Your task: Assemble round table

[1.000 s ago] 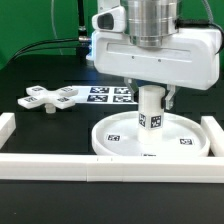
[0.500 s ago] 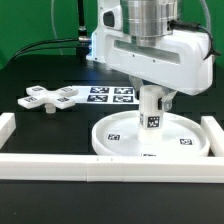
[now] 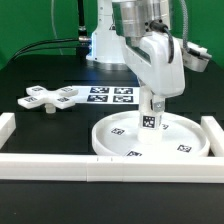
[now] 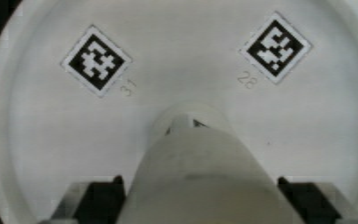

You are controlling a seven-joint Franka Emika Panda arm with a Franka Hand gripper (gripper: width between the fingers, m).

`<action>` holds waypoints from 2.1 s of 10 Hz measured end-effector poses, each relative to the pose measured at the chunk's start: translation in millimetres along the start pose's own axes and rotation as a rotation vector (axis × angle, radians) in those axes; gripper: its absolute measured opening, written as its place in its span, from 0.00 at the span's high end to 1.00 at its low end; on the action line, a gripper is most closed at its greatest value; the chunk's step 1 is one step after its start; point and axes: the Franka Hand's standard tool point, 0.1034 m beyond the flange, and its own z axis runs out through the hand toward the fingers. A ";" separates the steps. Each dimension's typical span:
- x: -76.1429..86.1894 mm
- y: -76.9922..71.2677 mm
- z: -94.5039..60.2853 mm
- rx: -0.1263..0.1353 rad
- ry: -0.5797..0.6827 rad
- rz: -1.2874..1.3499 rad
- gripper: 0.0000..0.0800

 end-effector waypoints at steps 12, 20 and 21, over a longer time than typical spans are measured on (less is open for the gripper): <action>-27.3 18.2 -20.8 -0.048 -0.051 -0.479 0.19; -16.2 43.0 -25.5 -0.065 -0.091 -0.917 0.19; -16.1 43.3 -25.3 -0.064 -0.093 -0.952 0.19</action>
Offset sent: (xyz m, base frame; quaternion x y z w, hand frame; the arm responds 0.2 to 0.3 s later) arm 0.0000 0.0000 0.0000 0.0000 0.0000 0.0000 1.0000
